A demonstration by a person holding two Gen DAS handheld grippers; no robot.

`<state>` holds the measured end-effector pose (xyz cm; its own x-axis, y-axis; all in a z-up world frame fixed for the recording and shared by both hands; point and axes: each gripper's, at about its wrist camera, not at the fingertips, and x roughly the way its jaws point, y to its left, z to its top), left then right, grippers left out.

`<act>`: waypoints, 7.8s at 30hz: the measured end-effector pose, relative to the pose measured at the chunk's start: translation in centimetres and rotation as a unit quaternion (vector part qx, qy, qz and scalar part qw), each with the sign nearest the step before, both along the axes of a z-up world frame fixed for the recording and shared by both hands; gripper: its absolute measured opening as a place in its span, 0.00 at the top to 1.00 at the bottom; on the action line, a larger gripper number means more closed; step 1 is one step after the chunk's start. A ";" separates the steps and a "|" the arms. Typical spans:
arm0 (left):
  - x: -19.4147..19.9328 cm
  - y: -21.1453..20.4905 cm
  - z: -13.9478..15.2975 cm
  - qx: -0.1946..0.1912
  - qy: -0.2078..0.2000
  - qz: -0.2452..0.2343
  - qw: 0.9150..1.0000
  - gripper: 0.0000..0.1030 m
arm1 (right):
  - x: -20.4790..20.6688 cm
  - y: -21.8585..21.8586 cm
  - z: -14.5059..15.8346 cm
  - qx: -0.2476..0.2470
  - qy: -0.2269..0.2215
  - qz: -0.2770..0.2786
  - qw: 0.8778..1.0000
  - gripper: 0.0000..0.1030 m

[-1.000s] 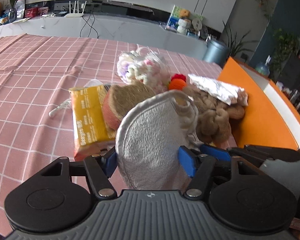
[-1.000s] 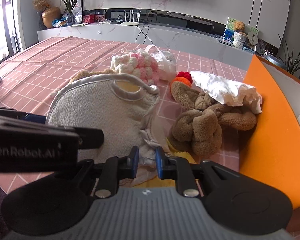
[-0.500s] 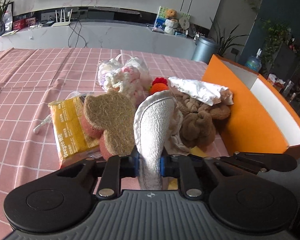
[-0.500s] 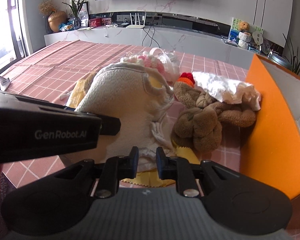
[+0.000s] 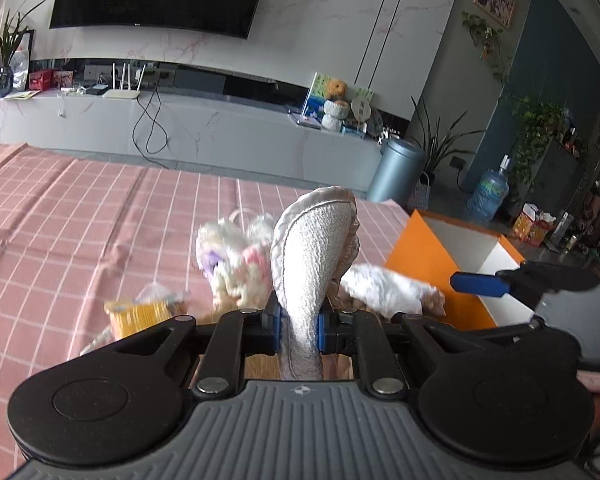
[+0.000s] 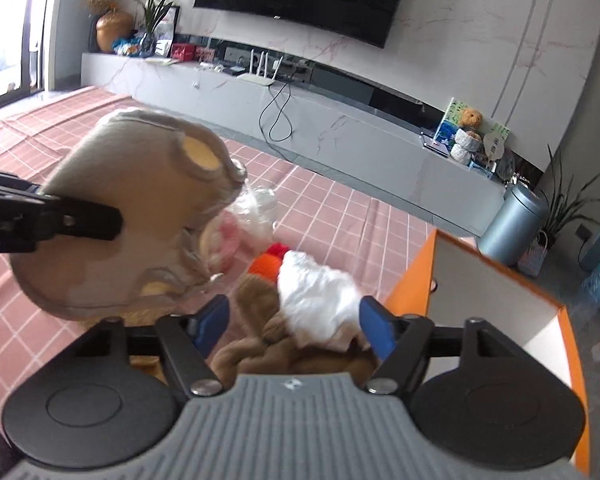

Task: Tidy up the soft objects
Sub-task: 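Grasp the white cloth with the right tool while the left tool lifts the grey towel, then carry the grey towel and white cloth over the orange box with both tools, then open both tools to drop the towel and cloth into the box, then move both tools back from the box to the remaining soft items, then grasp the brown braided plush with the right tool while the left grasps the sponge bear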

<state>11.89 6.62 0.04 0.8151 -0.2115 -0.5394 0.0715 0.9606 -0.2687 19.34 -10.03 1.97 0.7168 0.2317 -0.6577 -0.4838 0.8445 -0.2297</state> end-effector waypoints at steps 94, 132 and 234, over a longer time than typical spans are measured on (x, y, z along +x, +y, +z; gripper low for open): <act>5.8 -23.7 -2.0 0.175 0.135 -0.262 0.939 0.33 | -0.6 -19.2 -1.3 -0.015 0.196 -0.116 0.974 0.58; -1.4 -14.3 2.9 0.051 -0.026 -0.194 0.979 0.16 | -10.7 -13.4 4.9 -0.079 -0.039 -0.139 0.986 0.04; -2.3 1.8 -3.6 -0.072 0.027 0.061 0.995 0.59 | -5.3 -0.2 -3.4 0.084 -0.011 -0.039 0.996 0.75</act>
